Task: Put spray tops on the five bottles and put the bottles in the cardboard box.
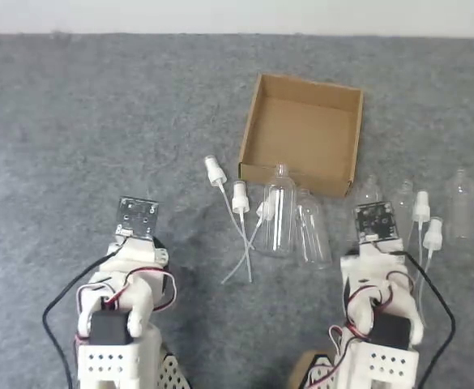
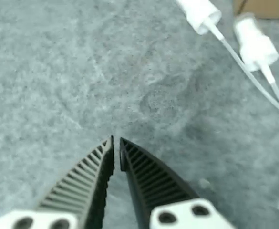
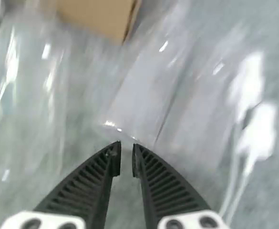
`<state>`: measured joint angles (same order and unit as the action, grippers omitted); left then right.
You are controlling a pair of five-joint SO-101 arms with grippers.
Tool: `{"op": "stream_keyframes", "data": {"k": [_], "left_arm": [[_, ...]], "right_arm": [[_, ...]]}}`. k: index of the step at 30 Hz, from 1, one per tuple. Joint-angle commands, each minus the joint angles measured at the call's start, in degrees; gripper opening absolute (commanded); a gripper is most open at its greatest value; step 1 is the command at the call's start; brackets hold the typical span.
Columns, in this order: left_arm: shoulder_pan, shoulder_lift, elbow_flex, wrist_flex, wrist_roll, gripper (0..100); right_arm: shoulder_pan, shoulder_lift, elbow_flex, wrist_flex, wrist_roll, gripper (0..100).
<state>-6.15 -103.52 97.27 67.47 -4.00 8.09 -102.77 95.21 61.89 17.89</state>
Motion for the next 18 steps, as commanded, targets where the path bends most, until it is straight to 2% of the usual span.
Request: {"op": "stream_keyframes", "data": {"k": [1,12,18], "left_arm": [[-1.23,-0.88,-0.75,-1.58,-0.26,2],[-1.23,-0.88,-0.75,-1.58,-0.26,2],[-1.23,-0.88,-0.75,-1.58,-0.26,1]], "right_arm": [[1.71,-1.36,-4.22,-7.34,-0.26,0.9],[4.09,1.63,-30.15,-3.65,-0.09,1.1],[10.86,26.68,-45.36,-1.98,2.46,1.6]]}}
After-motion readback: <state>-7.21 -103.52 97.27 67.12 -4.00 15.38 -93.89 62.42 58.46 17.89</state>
